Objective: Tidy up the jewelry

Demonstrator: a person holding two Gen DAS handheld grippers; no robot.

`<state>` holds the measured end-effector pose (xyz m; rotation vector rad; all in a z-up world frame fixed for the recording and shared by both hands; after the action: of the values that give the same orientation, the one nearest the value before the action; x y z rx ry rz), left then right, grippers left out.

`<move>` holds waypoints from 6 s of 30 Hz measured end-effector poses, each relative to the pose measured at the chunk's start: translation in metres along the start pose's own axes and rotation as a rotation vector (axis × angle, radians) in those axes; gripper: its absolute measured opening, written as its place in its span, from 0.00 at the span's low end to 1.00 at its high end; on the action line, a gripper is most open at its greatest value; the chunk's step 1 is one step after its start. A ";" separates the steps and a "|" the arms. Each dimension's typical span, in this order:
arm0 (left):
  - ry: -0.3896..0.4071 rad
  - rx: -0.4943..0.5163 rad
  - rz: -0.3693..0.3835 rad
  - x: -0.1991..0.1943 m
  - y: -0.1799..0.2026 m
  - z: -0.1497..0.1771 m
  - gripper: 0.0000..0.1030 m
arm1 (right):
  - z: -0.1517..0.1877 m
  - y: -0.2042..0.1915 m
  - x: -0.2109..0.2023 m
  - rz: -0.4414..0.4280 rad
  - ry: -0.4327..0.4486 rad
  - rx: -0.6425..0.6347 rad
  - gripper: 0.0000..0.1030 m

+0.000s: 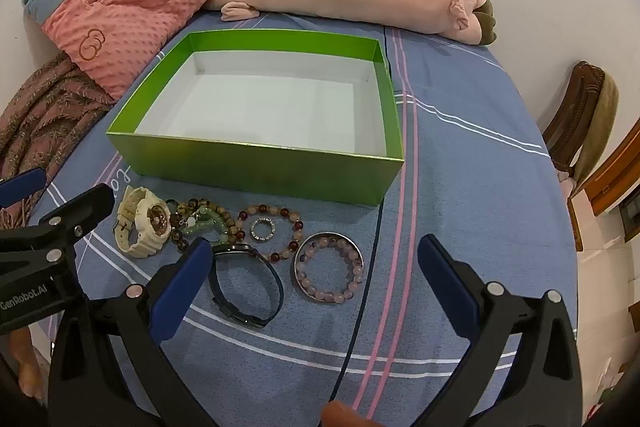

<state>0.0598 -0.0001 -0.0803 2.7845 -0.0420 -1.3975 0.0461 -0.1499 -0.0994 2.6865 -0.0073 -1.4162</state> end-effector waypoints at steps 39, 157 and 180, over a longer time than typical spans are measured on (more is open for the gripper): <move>-0.001 -0.006 0.000 -0.004 -0.003 0.002 0.98 | 0.000 -0.003 -0.005 -0.004 0.006 -0.004 0.99; -0.300 -0.041 0.208 0.092 -0.021 0.043 0.13 | 0.043 -0.037 0.071 -0.135 -0.235 -0.147 0.07; -0.264 -0.044 0.229 0.082 -0.018 0.039 0.07 | 0.039 -0.045 0.047 -0.155 -0.166 -0.163 0.02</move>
<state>0.0776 0.0143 -0.1703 2.4472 -0.3199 -1.6671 0.0387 -0.1109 -0.1646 2.4780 0.2964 -1.6031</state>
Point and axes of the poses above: each gripper's, at about its wrist camera, not at the fingertips, and x roughly the way its jaws point, y to its right, z to its underside, the point moved 10 cm from there along x, roughly the way its jaws point, and after that the axes turned 2 degrees about z, right-handed, at the moved point
